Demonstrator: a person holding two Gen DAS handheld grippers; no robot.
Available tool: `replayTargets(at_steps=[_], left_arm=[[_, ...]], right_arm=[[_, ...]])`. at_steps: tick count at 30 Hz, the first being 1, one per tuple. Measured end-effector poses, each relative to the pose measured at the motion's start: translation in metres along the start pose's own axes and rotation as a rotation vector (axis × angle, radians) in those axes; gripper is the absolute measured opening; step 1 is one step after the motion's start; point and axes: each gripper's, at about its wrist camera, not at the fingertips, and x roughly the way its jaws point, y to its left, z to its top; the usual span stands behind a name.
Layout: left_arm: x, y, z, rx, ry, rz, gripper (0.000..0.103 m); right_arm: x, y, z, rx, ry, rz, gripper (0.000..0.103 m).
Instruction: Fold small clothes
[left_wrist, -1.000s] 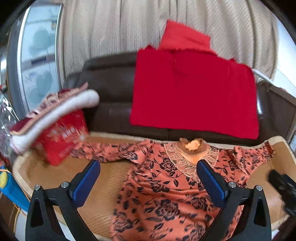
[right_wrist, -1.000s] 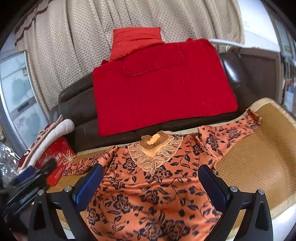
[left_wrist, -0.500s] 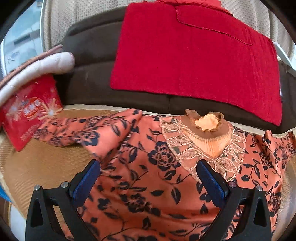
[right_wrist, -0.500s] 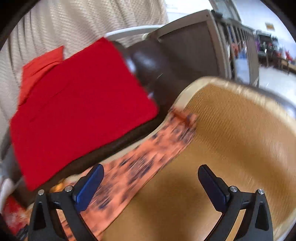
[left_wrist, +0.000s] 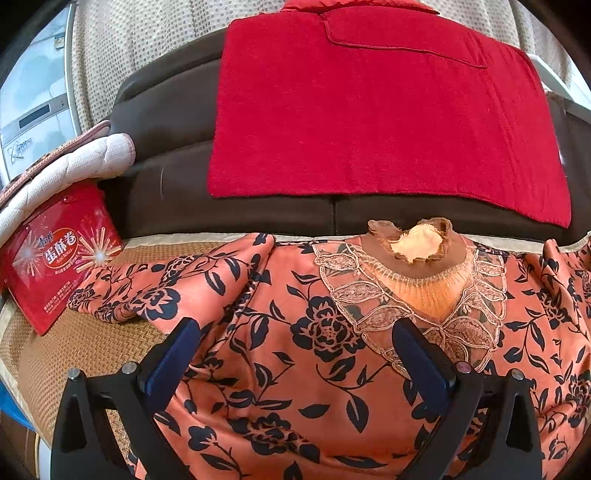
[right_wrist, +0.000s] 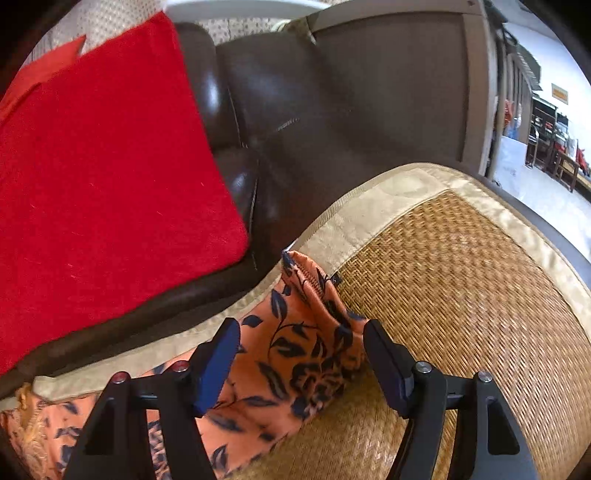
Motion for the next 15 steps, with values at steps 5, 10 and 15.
replayTargets(at_steps=[5,10,15], left_arm=[[0.0,-0.016,-0.002,0.021,-0.008,0.001,0.103],[0.0,-0.025,-0.005,0.044,-0.005,0.001,0.103],[-0.007,-0.023,-0.003,0.026,-0.024,-0.012,0.103]], right_arm=[[0.034,-0.004,-0.008,0.004,0.069,-0.015,0.036],[0.049,-0.012,-0.024,0.039,0.129,-0.014,0.011],[0.008,-0.014,-0.026,0.106,0.069,0.14,0.009]])
